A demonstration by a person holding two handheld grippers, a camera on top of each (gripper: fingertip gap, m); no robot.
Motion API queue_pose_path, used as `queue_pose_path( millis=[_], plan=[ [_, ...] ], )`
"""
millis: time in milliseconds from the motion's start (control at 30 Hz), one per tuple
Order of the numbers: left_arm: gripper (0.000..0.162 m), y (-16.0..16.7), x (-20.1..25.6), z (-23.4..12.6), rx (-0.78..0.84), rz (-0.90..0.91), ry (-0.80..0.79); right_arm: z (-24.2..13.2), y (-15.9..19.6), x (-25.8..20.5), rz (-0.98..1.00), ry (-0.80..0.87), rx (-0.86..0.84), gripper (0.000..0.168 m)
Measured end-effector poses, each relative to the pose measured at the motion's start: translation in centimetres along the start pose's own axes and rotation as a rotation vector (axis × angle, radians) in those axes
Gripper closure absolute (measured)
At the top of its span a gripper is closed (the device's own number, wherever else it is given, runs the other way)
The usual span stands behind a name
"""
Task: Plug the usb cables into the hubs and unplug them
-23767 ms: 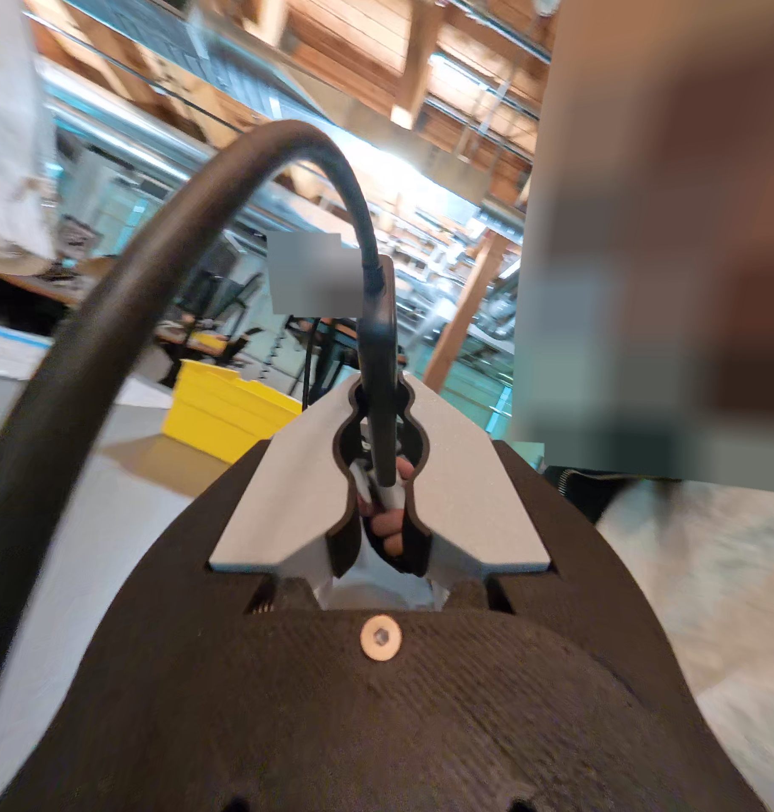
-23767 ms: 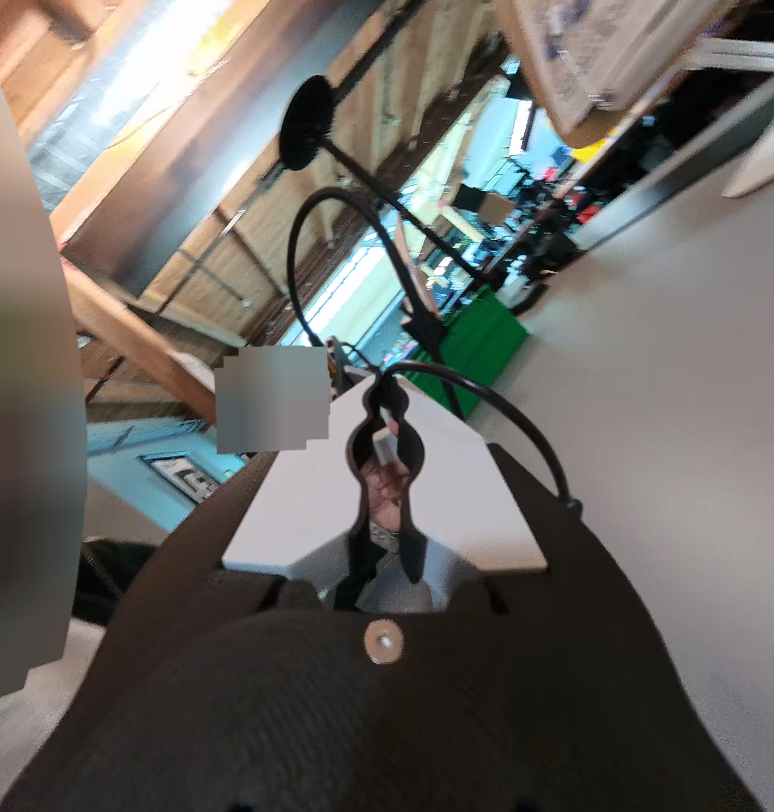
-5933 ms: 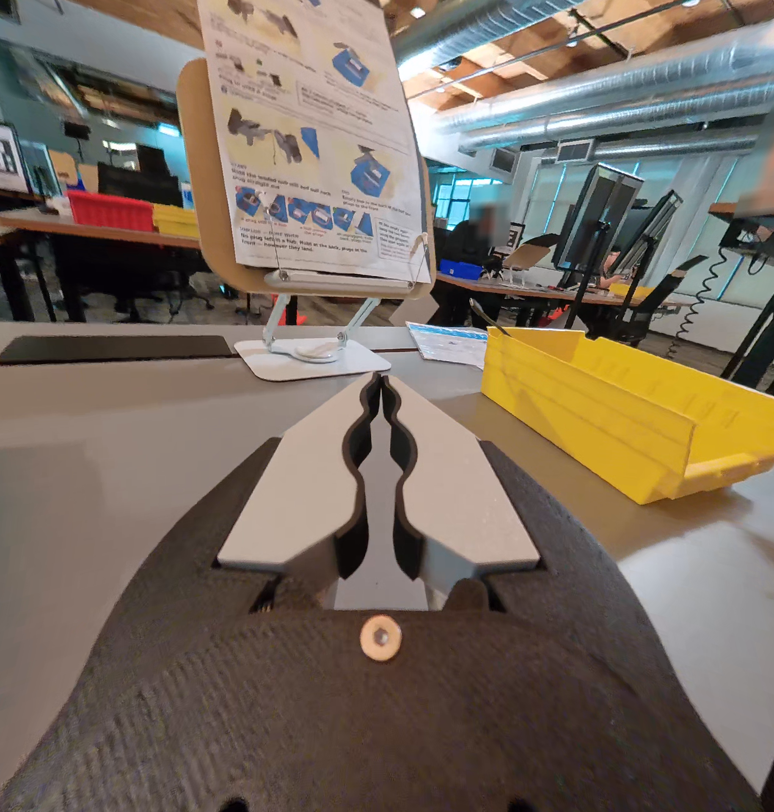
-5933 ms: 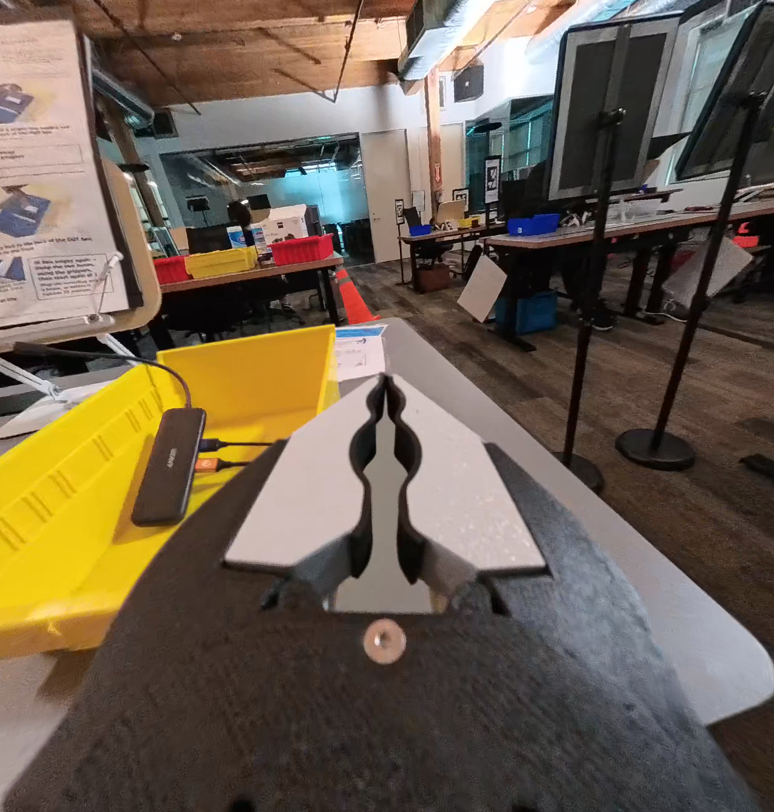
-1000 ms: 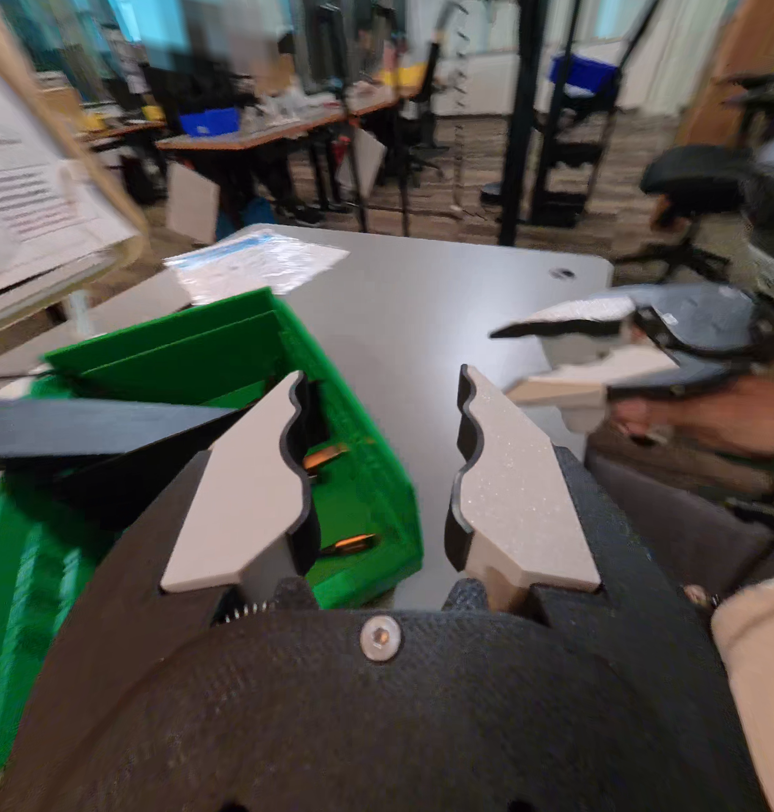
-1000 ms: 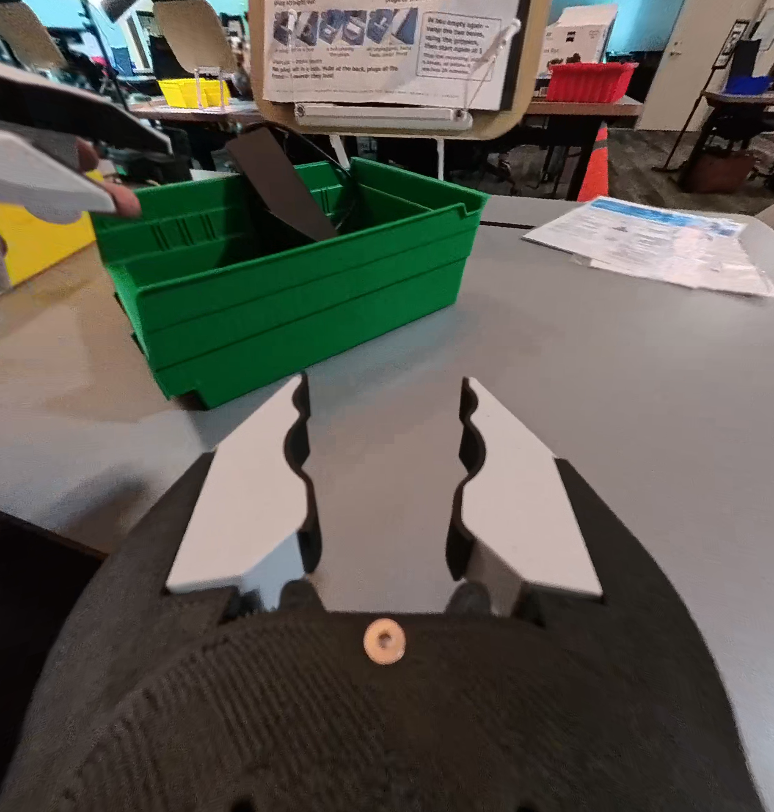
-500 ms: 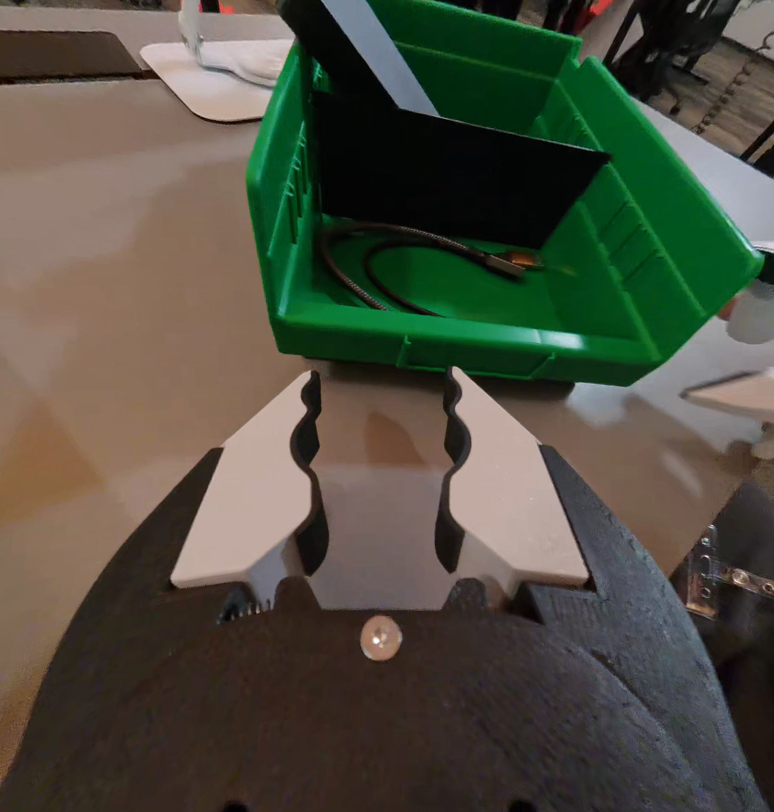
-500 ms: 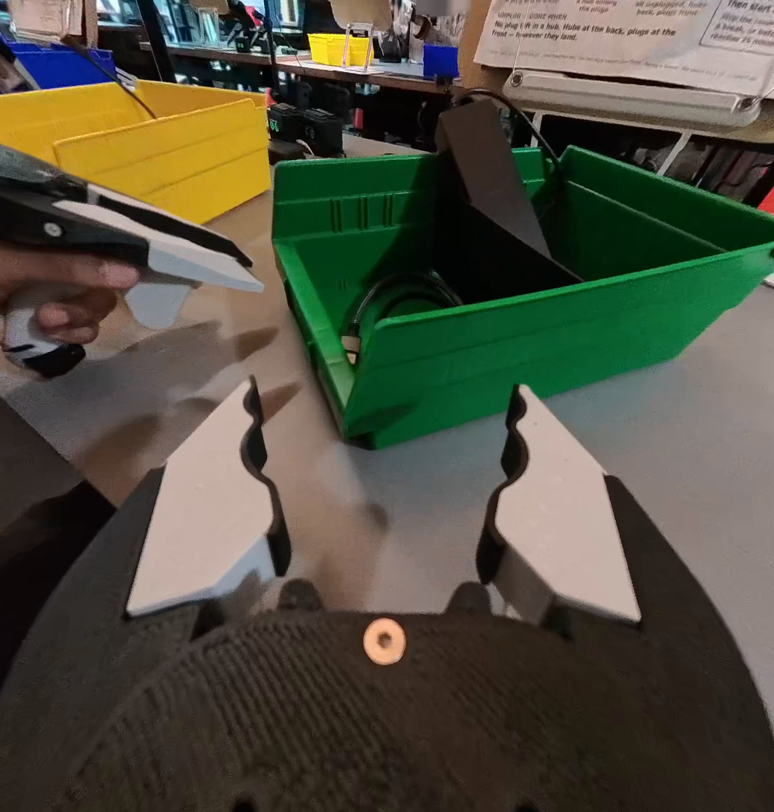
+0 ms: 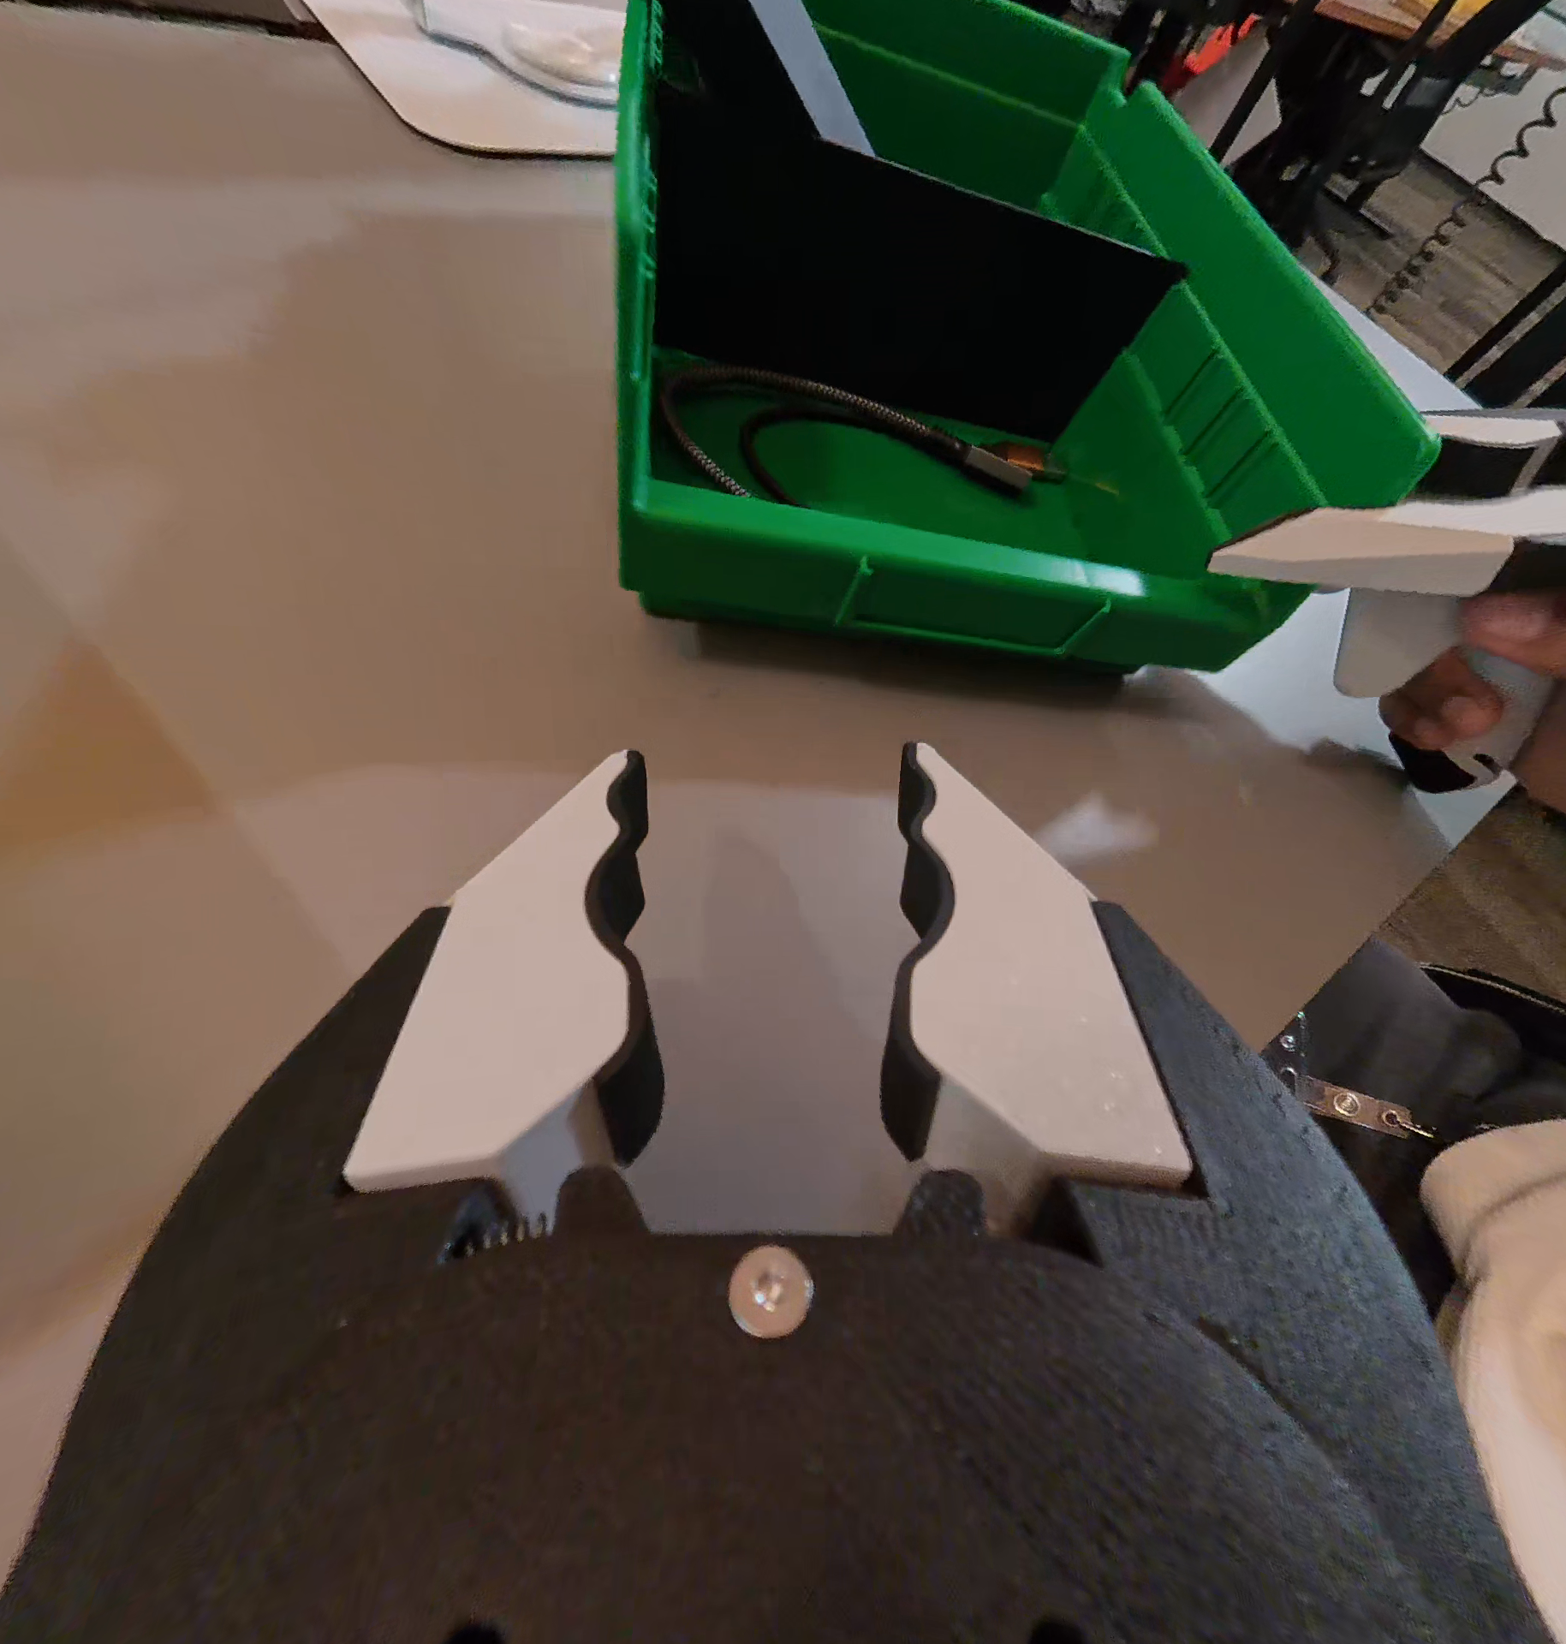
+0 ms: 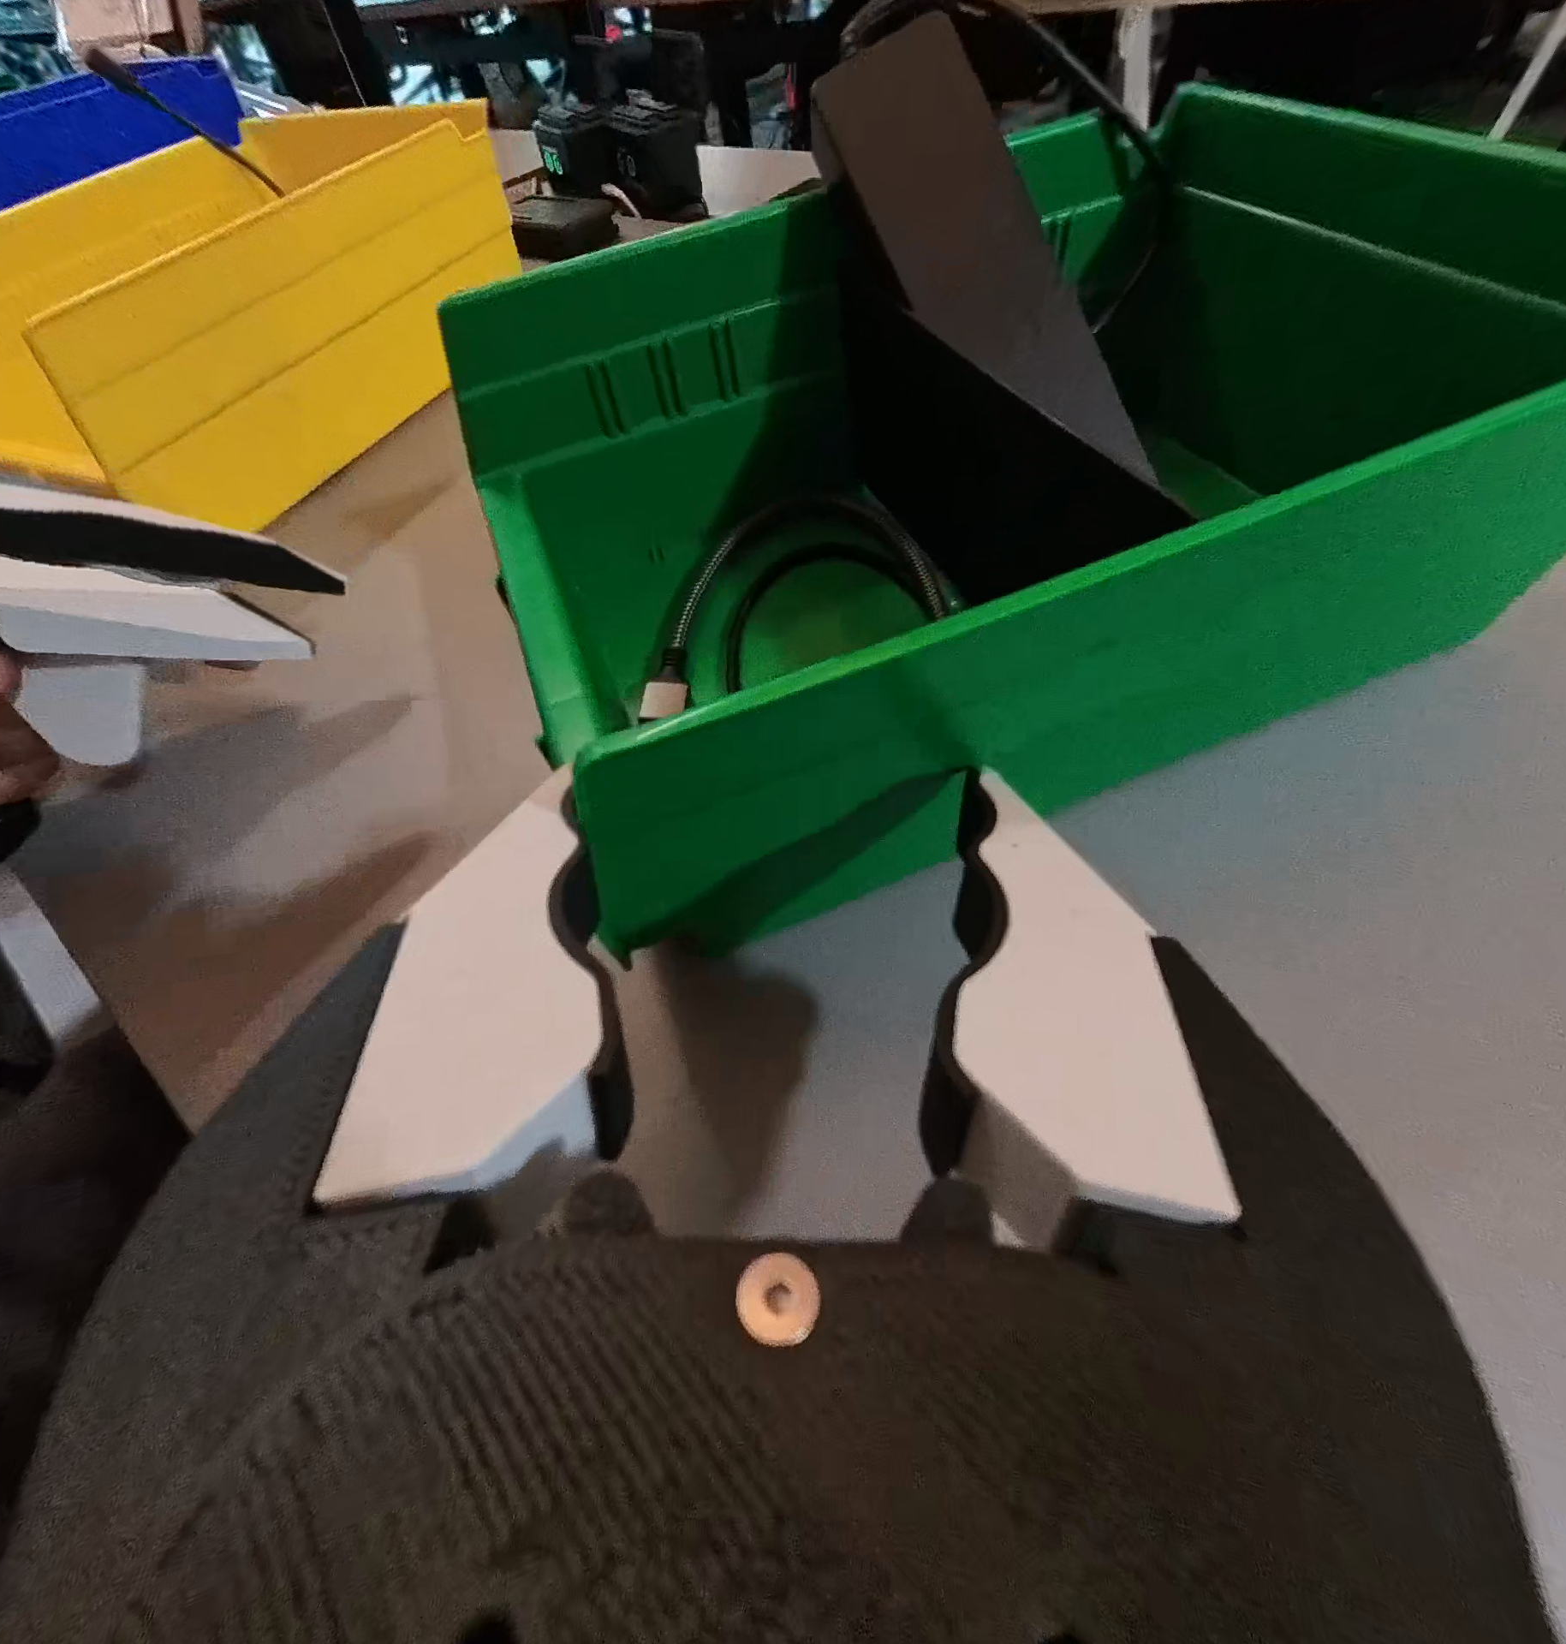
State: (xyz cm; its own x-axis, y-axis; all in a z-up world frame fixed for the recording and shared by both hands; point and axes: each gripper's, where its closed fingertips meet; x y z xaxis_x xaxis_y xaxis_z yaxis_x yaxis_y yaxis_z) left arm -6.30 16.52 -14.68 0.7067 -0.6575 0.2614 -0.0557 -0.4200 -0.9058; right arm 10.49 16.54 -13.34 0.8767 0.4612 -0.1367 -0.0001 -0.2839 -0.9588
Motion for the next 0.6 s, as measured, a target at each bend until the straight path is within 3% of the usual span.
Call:
queue_pose_path(
  millis=[233, 433, 600],
  plan=[
    [0.112, 0.2, -0.4, 0.2, -0.023, -0.059, 0.029, -2.7, -0.3, 7.0, 0.236, 0.021, 0.0, 0.135],
    [0.117, -0.6, -0.6, 1.9, -0.02, -0.041, 0.042, -7.5, -0.2, 14.1, 0.282, 0.183, 0.04, 0.157],
    [0.12, -1.4, 0.8, 5.0, -0.036, -0.013, 0.1, -13.4, 0.6, 18.5, 0.329, 0.299, 0.095, 0.162]
  ],
)
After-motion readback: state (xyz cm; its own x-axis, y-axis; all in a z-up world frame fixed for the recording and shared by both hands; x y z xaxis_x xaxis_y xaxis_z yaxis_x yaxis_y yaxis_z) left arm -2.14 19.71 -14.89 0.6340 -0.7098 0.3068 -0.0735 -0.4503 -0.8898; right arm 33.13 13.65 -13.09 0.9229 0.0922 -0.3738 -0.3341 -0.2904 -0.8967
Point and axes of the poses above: each gripper's, where its closed fingertips meet, z out along the fingers, y out of its underside, x = y × z across the jaws, and after that the axes turned 8 degrees about x, right-handed
